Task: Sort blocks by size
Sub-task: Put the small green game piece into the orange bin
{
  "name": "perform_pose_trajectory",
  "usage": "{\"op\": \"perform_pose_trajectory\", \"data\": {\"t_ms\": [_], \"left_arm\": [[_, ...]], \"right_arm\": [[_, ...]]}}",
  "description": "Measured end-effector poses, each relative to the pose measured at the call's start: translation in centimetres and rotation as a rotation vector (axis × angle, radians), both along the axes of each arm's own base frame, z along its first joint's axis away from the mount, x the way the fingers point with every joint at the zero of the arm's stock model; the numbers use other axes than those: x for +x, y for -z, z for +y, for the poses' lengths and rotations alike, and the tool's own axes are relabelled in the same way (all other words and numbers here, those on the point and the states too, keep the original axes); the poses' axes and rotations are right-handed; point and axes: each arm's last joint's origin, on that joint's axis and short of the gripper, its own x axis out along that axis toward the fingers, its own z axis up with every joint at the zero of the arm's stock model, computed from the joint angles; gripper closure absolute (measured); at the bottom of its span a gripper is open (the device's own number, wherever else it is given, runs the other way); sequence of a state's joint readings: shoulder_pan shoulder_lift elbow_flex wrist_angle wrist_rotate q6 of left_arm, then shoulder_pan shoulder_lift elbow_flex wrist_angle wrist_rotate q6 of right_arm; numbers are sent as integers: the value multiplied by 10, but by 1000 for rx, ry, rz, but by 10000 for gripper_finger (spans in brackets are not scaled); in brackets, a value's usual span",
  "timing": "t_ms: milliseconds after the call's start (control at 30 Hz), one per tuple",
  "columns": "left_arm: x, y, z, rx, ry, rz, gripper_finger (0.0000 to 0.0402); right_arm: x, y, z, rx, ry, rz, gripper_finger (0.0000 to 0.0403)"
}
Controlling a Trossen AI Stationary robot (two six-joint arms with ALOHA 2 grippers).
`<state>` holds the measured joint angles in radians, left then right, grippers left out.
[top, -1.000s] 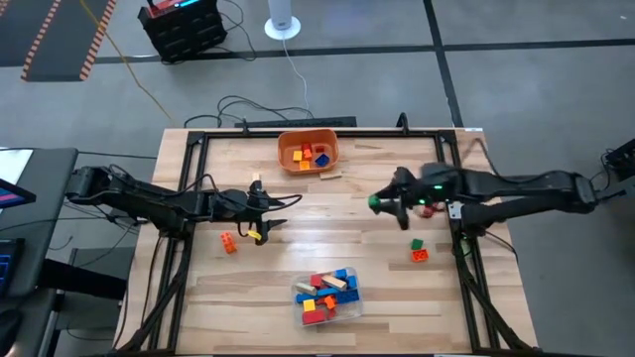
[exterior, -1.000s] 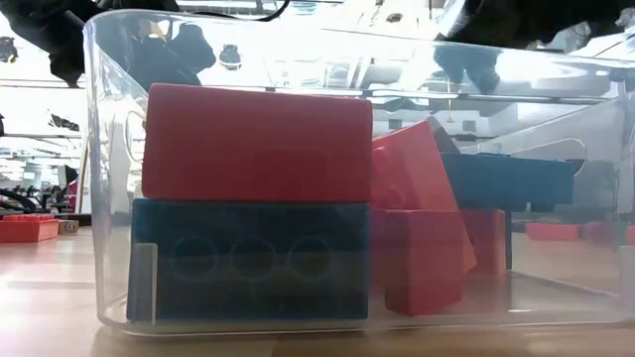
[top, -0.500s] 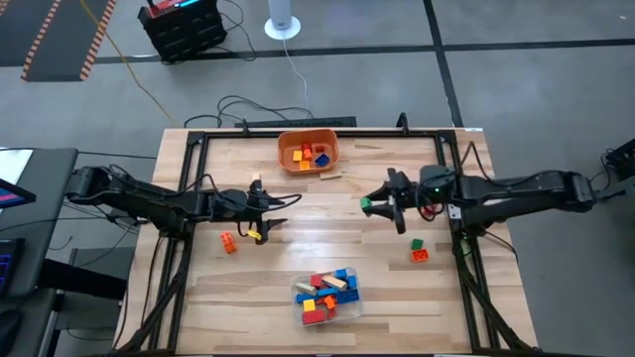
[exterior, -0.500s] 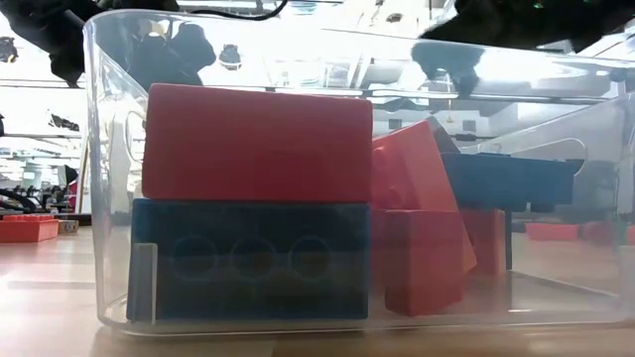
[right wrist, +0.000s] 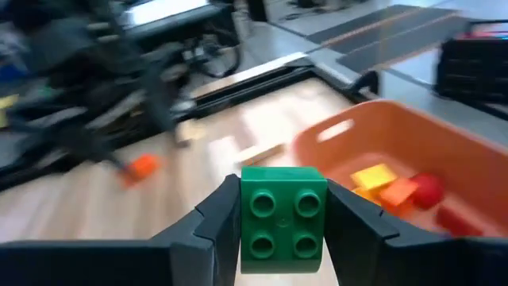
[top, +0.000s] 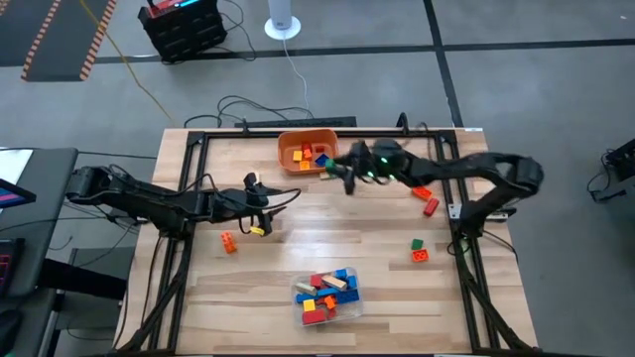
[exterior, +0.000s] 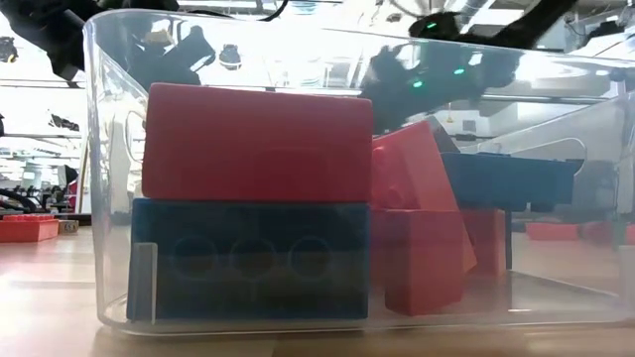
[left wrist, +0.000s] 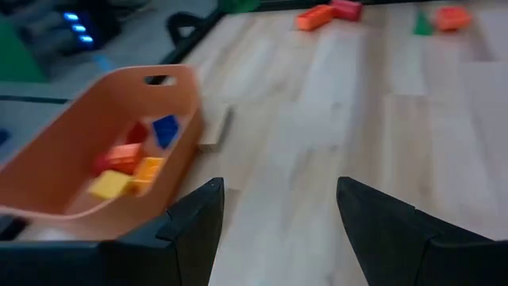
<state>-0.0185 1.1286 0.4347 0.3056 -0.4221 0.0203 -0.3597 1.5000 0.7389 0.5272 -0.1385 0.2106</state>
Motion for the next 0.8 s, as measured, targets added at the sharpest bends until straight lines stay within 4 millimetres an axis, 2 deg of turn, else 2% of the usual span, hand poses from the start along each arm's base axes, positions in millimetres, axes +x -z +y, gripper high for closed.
{"op": "perform_pose_trajectory", "data": {"t_ms": [267, 400, 467, 533, 633, 733, 800], "left_arm": [[-1, 0, 2, 45, -53, 13, 164], [-2, 2, 2, 37, -57, 34, 164], [-2, 3, 2, 36, -69, 40, 164], [-2, 3, 2, 35, -76, 41, 164], [-3, 3, 2, 35, -81, 40, 164], [-3, 3, 2, 34, -81, 41, 164], [-3, 3, 2, 34, -81, 40, 164]], "right_arm": [[54, 5, -52, -34, 65, 70, 219], [70, 19, -73, -10, 76, 213, 189], [71, 20, -78, -1, 72, 292, 173], [70, 13, -80, -5, 61, 343, 161], [57, -8, -71, -6, 43, 405, 155], [40, -29, -51, 2, 40, 495, 154], [26, -36, -32, 2, 50, 583, 153]]}}
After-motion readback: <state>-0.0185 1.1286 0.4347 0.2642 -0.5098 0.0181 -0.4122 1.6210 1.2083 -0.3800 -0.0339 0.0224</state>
